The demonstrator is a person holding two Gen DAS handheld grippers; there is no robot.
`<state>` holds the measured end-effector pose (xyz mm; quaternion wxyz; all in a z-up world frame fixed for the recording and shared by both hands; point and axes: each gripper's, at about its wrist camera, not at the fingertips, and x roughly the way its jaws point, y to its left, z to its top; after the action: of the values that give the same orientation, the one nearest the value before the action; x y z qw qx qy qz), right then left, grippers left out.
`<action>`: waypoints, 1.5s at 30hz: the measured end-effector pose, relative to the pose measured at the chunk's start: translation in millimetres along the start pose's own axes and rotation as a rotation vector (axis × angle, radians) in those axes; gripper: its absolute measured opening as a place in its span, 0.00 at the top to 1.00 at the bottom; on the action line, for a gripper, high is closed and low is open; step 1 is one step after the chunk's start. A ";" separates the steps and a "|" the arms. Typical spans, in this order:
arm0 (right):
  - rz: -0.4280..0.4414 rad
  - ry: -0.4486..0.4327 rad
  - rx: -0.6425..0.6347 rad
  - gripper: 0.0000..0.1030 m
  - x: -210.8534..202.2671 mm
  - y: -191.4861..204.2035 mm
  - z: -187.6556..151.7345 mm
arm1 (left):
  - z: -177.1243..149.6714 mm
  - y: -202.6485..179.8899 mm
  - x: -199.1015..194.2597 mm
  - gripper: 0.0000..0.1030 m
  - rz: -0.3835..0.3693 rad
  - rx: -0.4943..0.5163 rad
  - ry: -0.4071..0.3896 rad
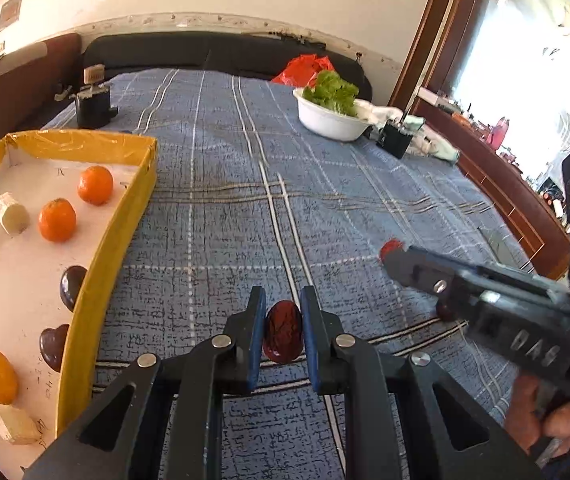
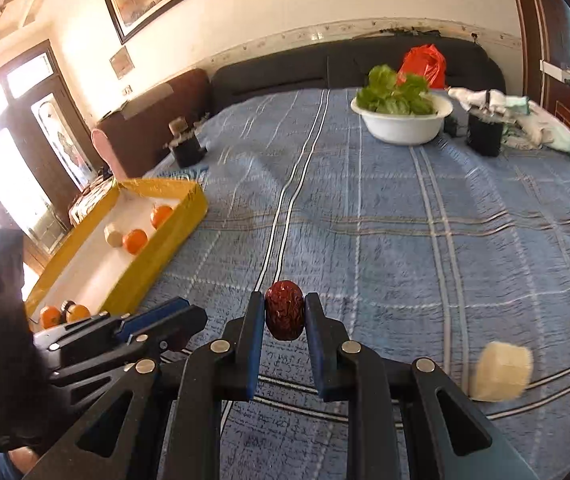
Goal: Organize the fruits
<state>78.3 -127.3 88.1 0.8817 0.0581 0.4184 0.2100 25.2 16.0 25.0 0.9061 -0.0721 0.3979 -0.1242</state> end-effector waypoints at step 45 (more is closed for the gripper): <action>-0.058 0.047 -0.147 0.78 18.0 4.0 -19.1 | -16.7 -11.0 2.1 0.82 0.058 0.093 0.044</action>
<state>72.6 -117.5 64.1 0.8794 -0.0241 0.4237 0.2158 12.4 4.3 14.8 0.9027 -0.0156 0.4135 -0.1180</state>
